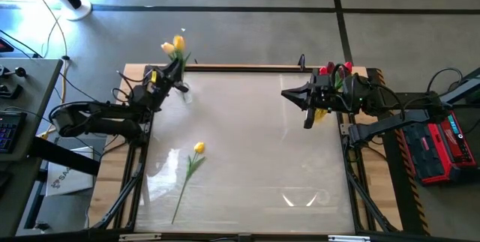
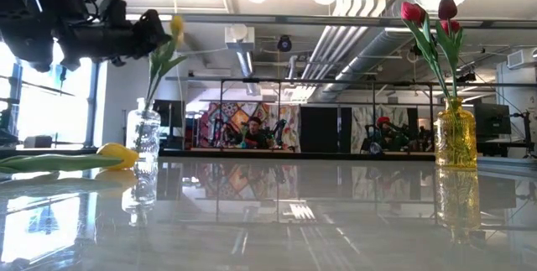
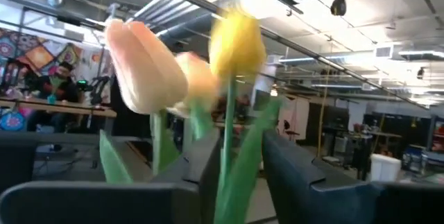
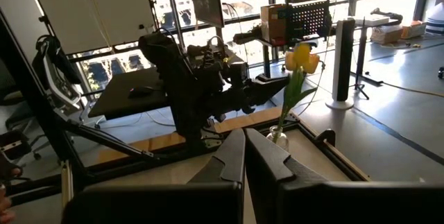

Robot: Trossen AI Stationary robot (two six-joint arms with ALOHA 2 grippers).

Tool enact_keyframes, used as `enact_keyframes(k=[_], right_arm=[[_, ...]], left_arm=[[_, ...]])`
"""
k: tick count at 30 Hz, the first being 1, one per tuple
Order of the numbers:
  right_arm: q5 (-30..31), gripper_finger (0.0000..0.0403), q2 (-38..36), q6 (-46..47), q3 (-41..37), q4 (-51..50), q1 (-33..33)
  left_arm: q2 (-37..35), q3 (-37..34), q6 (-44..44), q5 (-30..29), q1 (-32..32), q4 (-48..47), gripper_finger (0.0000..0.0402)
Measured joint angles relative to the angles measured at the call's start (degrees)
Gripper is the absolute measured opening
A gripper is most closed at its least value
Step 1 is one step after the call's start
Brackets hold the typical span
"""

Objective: Sort flowers into vase by color
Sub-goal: Put the right yellow tulip into the transparent vase, then put the yellow tulip into the transparent vase

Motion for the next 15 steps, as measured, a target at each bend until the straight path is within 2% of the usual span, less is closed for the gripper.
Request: enact_keyframes(k=[5, 15], right_arm=[[0.0, 0.0, 0.0, 0.0, 0.0, 0.0, 0.0], [0.0, 0.0, 0.0, 0.0, 0.0, 0.0, 0.0]], left_arm=[[-1.3, 0.0, 0.5, 2.3, -3.6, -0.5, 0.0119], [-4.9, 0.3, 7.5, -0.3, -12.2, -6.1, 0.0121]])
